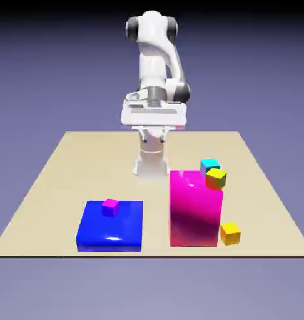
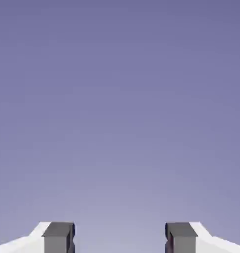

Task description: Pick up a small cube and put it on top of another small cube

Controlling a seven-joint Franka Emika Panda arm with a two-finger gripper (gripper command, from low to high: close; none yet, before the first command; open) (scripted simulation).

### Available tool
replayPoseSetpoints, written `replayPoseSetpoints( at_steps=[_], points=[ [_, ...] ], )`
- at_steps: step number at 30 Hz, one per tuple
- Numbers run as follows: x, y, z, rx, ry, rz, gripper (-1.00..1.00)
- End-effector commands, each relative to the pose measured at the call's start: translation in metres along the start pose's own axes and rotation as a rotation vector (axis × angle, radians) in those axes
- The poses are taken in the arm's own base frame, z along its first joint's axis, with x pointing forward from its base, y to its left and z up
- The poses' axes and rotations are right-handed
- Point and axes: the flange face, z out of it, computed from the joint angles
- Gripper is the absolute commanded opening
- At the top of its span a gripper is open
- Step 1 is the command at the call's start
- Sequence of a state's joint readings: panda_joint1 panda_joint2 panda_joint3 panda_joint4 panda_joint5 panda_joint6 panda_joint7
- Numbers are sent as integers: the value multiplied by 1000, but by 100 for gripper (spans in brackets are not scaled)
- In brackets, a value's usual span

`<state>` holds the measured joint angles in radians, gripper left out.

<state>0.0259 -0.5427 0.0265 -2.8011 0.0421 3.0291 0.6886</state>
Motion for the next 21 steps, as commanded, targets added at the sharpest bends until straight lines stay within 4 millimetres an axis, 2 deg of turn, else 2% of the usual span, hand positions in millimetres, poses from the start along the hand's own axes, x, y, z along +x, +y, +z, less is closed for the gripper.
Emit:
replayPoseSetpoints(
  at_steps=[1,6,11,17,21],
  points=[
    [-5,-7,6,0,-30,-37,0],
    [-24,-54,41,0,-215,-273,0],
    [-56,-101,74,26,-402,-523,0],
    [-113,-154,110,77,-622,-836,0],
    [-163,-171,142,-23,-739,-1068,0]
  ],
)
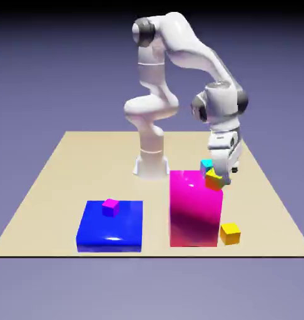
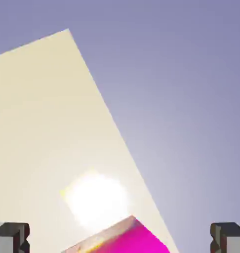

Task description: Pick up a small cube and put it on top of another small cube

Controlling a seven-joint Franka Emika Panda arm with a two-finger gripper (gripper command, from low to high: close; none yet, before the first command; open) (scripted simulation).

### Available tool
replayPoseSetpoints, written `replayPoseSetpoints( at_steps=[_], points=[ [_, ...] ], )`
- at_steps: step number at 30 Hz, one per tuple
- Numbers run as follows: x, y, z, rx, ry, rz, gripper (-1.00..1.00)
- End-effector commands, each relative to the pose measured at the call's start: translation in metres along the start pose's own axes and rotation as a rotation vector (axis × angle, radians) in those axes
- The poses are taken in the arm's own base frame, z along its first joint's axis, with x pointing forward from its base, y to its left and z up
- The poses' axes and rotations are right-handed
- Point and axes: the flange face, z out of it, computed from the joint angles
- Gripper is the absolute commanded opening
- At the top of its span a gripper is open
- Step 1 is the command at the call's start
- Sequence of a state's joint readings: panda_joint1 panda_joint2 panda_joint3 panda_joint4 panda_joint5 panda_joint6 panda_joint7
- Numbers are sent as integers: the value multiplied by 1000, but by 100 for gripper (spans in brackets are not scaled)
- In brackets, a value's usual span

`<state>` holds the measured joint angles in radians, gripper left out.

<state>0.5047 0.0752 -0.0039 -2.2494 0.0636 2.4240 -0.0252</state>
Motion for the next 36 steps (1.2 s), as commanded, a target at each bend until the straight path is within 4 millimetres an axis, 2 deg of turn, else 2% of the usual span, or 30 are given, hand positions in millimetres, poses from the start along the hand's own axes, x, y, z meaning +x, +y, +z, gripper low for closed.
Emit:
replayPoseSetpoints(
  at_steps=[1,13,19,21,24,25,26,27,30,31,36],
  points=[
    [2,-3,10,-26,-32,-26,0],
    [10,-62,124,-342,-332,-380,0],
    [8,-82,170,-482,-385,-511,0],
    [8,-83,170,-481,-381,-508,0],
    [-6,-56,231,-481,-381,-508,0],
    [-6,-56,231,-481,-381,-508,0],
    [-6,-56,231,-481,-381,-508,-100],
    [-6,-56,231,-481,-381,-508,-100],
    [7,-83,170,-481,-380,-508,-100],
    [2,-85,170,-454,-406,-507,-100],
    [8,-68,95,-393,-489,-405,-100]
  ],
)
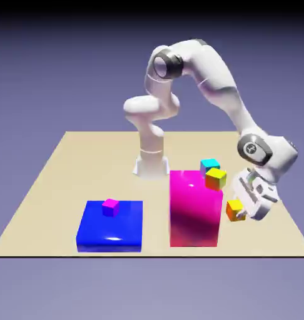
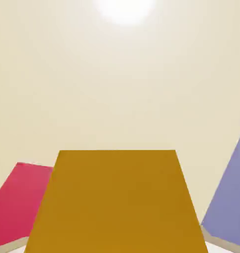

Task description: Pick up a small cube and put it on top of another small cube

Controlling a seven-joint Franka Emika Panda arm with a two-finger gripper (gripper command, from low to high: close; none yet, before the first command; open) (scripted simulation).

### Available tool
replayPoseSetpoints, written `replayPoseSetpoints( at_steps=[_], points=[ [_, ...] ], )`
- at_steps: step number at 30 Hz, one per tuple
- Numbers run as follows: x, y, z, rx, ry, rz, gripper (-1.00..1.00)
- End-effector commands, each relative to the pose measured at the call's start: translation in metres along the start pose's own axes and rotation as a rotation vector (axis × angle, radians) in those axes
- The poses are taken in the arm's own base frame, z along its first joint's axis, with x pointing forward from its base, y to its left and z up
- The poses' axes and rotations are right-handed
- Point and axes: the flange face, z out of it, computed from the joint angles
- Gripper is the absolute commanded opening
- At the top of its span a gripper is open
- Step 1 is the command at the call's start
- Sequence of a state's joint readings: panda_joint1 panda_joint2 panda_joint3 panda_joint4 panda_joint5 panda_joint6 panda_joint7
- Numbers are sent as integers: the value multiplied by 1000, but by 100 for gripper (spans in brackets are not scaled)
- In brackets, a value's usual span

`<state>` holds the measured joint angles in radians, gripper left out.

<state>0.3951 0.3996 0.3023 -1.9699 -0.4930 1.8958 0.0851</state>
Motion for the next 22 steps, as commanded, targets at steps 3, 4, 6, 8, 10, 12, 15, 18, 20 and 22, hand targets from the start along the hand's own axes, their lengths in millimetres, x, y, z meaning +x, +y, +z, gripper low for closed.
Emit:
replayPoseSetpoints(
  at_steps=[3,4,6,8,10,12,15,18,20,22],
  points=[
    [-28,15,-35,83,-27,19,-100],
    [-38,18,-46,115,-33,21,-100],
    [-62,32,-79,165,-35,40,-100],
    [-88,62,-118,131,-24,109,-100],
    [-105,91,-146,49,-12,200,-100],
    [-106,101,-151,4,-7,236,-100],
    [-101,99,-122,2,-7,236,-100],
    [-98,95,-83,4,-7,236,-100],
    [-98,95,-83,4,-7,236,100],
    [-100,98,-112,2,-7,236,100]
  ],
)
